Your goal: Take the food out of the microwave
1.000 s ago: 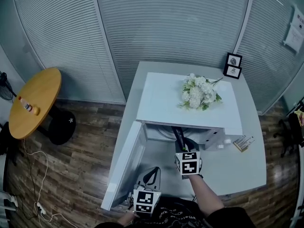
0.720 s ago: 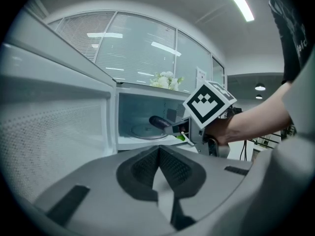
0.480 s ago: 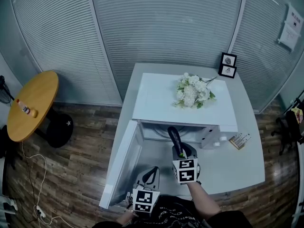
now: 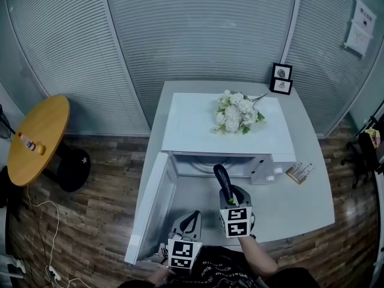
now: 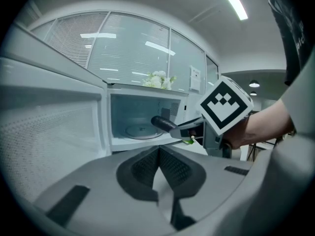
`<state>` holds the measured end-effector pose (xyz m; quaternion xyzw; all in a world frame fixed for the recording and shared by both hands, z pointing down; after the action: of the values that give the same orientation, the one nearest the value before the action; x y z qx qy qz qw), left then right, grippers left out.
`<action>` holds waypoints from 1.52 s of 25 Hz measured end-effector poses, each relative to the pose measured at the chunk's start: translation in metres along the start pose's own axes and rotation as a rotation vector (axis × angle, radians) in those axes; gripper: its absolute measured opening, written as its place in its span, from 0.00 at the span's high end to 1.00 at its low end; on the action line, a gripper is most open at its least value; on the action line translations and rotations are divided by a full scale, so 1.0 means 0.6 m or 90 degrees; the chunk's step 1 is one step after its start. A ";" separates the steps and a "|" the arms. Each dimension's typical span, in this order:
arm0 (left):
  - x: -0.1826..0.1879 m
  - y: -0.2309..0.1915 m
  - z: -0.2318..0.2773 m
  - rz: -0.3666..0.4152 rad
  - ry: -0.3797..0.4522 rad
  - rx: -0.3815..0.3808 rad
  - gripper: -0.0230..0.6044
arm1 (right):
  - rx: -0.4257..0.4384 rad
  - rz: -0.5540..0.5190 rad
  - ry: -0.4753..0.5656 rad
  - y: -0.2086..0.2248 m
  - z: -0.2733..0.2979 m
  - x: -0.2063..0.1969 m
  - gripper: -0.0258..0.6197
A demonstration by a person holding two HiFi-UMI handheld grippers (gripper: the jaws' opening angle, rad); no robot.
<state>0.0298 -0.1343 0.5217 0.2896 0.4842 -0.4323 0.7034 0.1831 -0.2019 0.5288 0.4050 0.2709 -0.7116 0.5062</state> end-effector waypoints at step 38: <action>0.006 0.041 0.040 0.004 0.005 -0.062 0.95 | -0.056 0.017 0.068 0.002 -0.132 -0.065 0.74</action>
<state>0.0624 -0.1441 0.5268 0.2580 0.5069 -0.4049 0.7159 0.2147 -0.1198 0.5202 0.4235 0.3233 -0.6692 0.5179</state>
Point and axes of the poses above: the fingertips, and each gripper's own axes: z forward along the fingers, y to its right, x out of its top, the point moved 6 cm from there along -z, backward along the fingers, and after that the axes turned 9 degrees about x, right-handed, at the moved point
